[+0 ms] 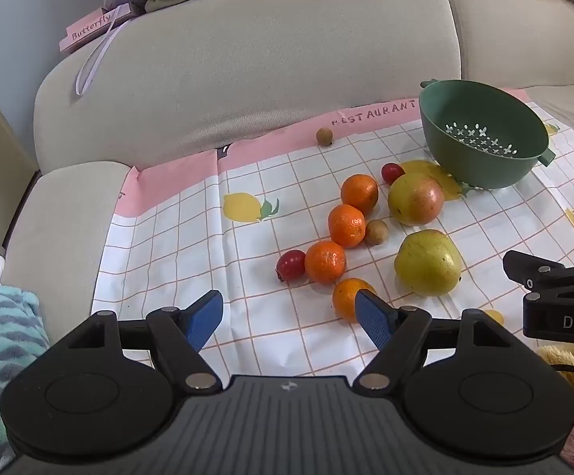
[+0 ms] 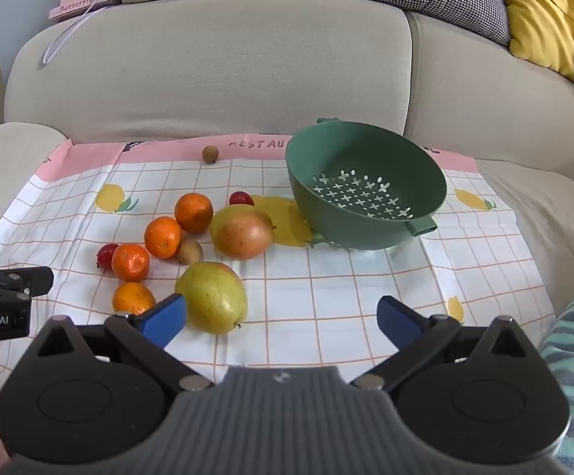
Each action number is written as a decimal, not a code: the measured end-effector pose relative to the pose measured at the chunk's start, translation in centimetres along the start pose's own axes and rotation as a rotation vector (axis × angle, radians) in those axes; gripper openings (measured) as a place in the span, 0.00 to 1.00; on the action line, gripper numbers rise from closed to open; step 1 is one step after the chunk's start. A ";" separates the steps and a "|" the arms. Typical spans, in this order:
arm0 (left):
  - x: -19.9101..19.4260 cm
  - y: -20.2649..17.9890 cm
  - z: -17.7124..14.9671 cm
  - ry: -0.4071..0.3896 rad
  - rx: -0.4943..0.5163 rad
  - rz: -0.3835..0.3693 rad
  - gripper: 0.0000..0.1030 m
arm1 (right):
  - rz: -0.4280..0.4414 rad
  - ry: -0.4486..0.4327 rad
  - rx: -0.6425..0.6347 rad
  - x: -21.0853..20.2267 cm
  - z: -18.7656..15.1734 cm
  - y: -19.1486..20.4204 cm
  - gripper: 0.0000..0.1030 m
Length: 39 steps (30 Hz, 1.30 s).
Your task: Organize fruits
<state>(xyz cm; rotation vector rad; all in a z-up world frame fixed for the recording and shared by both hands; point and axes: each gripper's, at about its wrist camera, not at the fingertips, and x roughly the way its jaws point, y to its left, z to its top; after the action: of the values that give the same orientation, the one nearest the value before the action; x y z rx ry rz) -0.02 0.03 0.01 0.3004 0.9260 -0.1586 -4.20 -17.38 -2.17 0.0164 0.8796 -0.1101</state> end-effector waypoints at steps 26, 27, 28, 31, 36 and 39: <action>0.2 -0.3 -0.3 0.023 0.014 0.013 0.87 | 0.003 0.034 0.008 0.4 -0.3 0.0 0.96; 0.2 -0.3 -0.2 0.023 0.015 0.013 0.87 | 0.003 0.035 0.008 0.3 -0.3 0.0 0.96; 0.2 -0.3 -0.2 0.023 0.015 0.012 0.87 | 0.003 0.035 0.007 0.3 -0.3 0.0 0.96; 0.2 -0.3 -0.3 0.023 0.016 0.012 0.87 | 0.003 0.038 0.007 0.4 -0.3 -0.1 0.96; 0.2 -0.3 -0.2 0.023 0.016 0.013 0.87 | 0.000 0.041 0.006 0.4 -0.4 0.0 0.96; 0.2 -0.3 -0.2 0.023 0.016 0.012 0.87 | 0.001 0.042 0.006 0.4 -0.4 0.0 0.96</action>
<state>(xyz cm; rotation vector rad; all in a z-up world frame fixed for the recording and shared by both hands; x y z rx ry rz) -0.11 -0.18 -0.35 0.3236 0.9463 -0.1518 -4.20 -17.40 -2.74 0.0251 0.9209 -0.1125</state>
